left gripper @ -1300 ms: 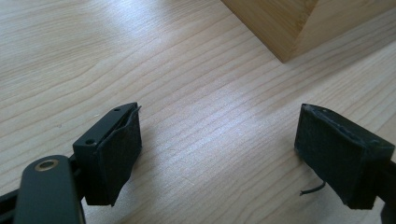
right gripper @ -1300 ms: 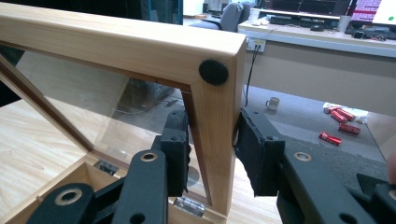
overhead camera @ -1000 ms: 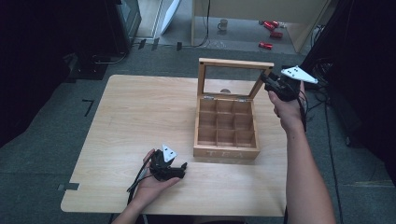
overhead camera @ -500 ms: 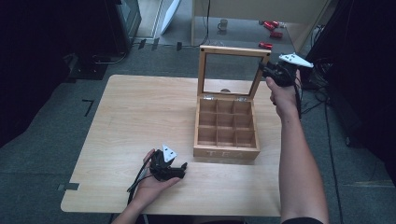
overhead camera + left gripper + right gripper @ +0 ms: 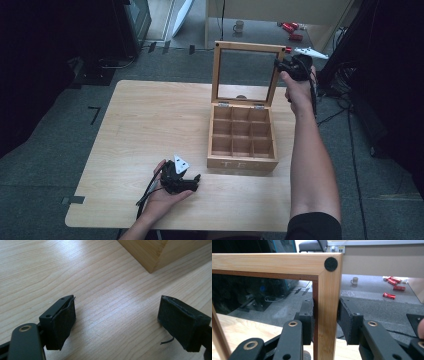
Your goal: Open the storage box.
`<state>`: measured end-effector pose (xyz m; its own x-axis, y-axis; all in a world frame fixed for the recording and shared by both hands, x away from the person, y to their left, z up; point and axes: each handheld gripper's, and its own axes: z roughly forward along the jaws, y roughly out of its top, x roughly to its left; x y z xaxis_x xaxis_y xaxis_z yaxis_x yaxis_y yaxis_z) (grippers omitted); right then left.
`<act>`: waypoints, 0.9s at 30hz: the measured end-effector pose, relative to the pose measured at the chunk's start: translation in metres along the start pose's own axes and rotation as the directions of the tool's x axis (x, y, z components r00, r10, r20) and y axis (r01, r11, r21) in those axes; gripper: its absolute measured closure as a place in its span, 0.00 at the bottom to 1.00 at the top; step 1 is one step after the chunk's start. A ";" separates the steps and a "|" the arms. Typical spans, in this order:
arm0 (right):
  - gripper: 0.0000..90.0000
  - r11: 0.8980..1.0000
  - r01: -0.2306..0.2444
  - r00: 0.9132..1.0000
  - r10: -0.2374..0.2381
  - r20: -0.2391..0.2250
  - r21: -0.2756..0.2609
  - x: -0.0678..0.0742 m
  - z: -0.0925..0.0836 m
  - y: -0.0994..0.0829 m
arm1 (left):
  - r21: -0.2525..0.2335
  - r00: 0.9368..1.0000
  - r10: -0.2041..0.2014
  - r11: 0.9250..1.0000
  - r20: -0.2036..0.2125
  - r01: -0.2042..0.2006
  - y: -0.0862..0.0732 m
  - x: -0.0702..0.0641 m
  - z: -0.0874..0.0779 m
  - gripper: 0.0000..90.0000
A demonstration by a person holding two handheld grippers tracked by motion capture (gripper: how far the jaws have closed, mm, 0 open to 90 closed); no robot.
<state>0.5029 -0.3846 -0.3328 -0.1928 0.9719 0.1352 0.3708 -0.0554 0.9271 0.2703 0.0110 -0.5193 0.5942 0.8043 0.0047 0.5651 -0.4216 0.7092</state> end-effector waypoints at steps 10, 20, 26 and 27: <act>0.74 0.999 -0.024 0.999 0.024 0.021 0.025 -0.003 0.019 0.003 | -0.003 1.000 -0.001 1.000 0.003 0.001 0.000 0.000 0.000 0.17; 0.41 0.997 -0.078 0.997 0.078 -0.009 -0.009 -0.005 -0.003 0.000 | 0.000 1.000 0.003 1.000 0.005 -0.003 0.000 0.000 0.000 0.17; 0.17 0.998 -0.067 0.998 0.068 -0.016 0.011 -0.006 -0.028 -0.012 | 0.004 1.000 0.005 1.000 0.003 -0.005 0.000 -0.001 0.000 0.17; 0.17 0.998 -0.067 0.998 0.068 -0.016 0.011 -0.006 -0.028 -0.012 | 0.004 1.000 0.005 1.000 0.003 -0.005 0.000 -0.001 0.000 0.17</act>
<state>0.4741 -0.3959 -0.3352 -0.1814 0.9622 0.2030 0.3929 -0.1183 0.9119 0.2697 0.0107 -0.5190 0.5987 0.8010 0.0055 0.5646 -0.4269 0.7064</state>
